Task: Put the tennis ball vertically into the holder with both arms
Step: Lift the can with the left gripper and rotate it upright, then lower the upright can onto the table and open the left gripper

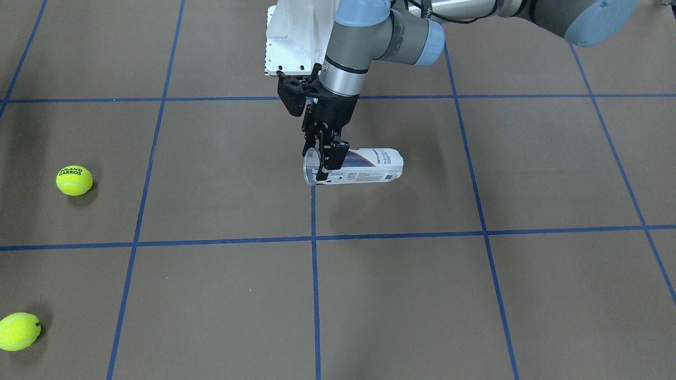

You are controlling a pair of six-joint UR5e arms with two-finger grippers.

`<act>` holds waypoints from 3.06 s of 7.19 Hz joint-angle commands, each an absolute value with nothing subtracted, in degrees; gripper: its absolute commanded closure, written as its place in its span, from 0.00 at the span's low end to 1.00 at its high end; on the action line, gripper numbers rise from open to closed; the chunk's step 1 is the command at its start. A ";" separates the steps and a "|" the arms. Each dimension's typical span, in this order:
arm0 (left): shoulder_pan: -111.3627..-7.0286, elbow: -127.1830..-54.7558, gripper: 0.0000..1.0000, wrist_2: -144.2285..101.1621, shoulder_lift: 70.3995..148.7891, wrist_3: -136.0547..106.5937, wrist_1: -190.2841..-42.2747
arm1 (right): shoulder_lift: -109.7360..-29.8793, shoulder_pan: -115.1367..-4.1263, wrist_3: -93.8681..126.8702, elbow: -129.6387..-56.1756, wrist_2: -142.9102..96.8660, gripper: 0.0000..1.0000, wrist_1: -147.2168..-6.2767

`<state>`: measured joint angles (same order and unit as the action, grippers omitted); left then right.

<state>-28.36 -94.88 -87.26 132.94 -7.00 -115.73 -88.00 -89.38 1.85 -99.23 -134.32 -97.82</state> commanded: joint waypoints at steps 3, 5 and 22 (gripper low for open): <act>-28.39 -90.02 0.78 -64.41 130.71 -22.85 -151.53 | -87.19 -89.30 1.93 -99.76 -134.38 0.01 -97.82; -28.04 -83.10 0.79 -55.24 130.17 -25.21 -166.74 | -87.27 -89.38 1.93 -99.76 -134.47 0.01 -97.82; -24.17 -70.82 0.00 -49.13 131.04 -23.91 -187.91 | -87.28 -89.30 1.85 -99.49 -134.56 0.01 -97.82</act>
